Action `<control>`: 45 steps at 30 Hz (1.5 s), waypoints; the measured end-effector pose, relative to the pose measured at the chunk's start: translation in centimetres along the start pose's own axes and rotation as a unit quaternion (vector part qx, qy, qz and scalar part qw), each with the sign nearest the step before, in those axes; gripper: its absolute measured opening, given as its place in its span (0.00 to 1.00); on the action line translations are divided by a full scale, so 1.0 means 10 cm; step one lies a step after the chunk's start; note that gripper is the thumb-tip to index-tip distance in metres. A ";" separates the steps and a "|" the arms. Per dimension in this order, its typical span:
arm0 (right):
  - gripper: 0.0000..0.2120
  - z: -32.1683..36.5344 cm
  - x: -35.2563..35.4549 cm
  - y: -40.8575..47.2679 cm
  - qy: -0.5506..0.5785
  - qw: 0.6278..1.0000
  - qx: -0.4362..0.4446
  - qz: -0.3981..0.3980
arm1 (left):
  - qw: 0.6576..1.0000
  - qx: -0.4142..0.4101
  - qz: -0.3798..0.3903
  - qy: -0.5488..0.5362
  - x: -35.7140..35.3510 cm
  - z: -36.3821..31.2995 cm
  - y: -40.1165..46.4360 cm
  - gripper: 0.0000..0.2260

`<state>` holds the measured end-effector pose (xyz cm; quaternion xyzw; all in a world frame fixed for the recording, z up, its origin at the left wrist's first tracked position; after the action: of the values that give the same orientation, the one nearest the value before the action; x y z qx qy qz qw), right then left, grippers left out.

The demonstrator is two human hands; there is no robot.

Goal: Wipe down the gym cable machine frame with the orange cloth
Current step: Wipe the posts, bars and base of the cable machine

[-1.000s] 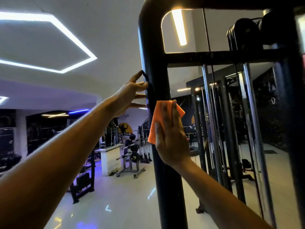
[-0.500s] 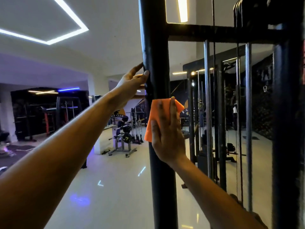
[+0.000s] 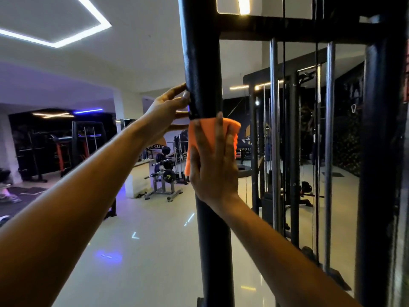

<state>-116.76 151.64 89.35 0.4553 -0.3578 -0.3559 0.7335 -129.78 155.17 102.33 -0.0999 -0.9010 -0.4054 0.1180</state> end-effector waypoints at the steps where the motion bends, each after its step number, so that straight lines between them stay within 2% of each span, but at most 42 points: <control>1: 0.31 0.07 0.00 0.13 -0.019 1.000 -0.001 0.002 | 1.000 0.003 0.002 0.003 0.01 -0.01 0.01 0.20; 4: 0.31 0.11 0.00 0.27 -0.046 0.999 0.003 -0.002 | 1.000 0.004 0.006 0.008 0.04 0.00 0.04 0.19; 9: 0.30 -0.11 -0.06 -0.28 -0.013 1.000 -0.003 0.010 | 1.000 0.006 0.015 -0.001 0.02 0.06 0.03 0.21; 16: 0.29 0.11 -0.02 0.26 -0.037 0.999 0.015 -0.011 | 0.999 0.006 0.038 0.023 0.06 -0.01 0.03 0.21; 24: 0.31 -0.25 -0.11 -0.69 0.042 0.999 -0.003 0.020 | 1.000 0.014 0.019 -0.014 -0.05 0.19 -0.10 0.27; 31: 0.28 -0.17 -0.05 -0.25 0.107 0.994 -0.022 0.022 | 0.998 0.036 -0.005 -0.044 -0.22 0.43 -0.43 0.26; 34: 0.31 -0.32 -0.12 -0.62 0.087 0.996 -0.006 0.028 | 0.998 0.040 -0.010 -0.051 -0.25 0.49 -0.49 0.25; 38: 0.31 -0.60 -0.28 -1.27 0.108 0.989 -0.033 0.099 | 0.996 0.048 -0.017 -0.069 -0.33 0.61 -0.63 0.23; 41: 0.31 -0.55 -0.23 -0.95 0.137 0.985 -0.030 0.099 | 0.996 0.047 -0.020 -0.071 -0.40 0.63 -0.73 0.19; 45: 0.30 -0.35 -0.15 -0.51 0.133 0.988 -0.032 0.070 | 0.995 0.051 -0.031 -0.079 -0.44 0.70 -0.83 0.19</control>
<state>-115.58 152.64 83.16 0.4489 -0.2767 -0.2510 0.8117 -128.82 154.66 90.68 -0.0975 -0.9298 -0.3528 0.0386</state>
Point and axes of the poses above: each hand's wrist, its own y-axis towards the middle knuckle, its own x-axis out of the back of the hand, z = x × y, the point moved 7 cm from there along y, towards the middle knuckle, and after that the axes turned 9 degrees about -x, right-handed, at the moved point
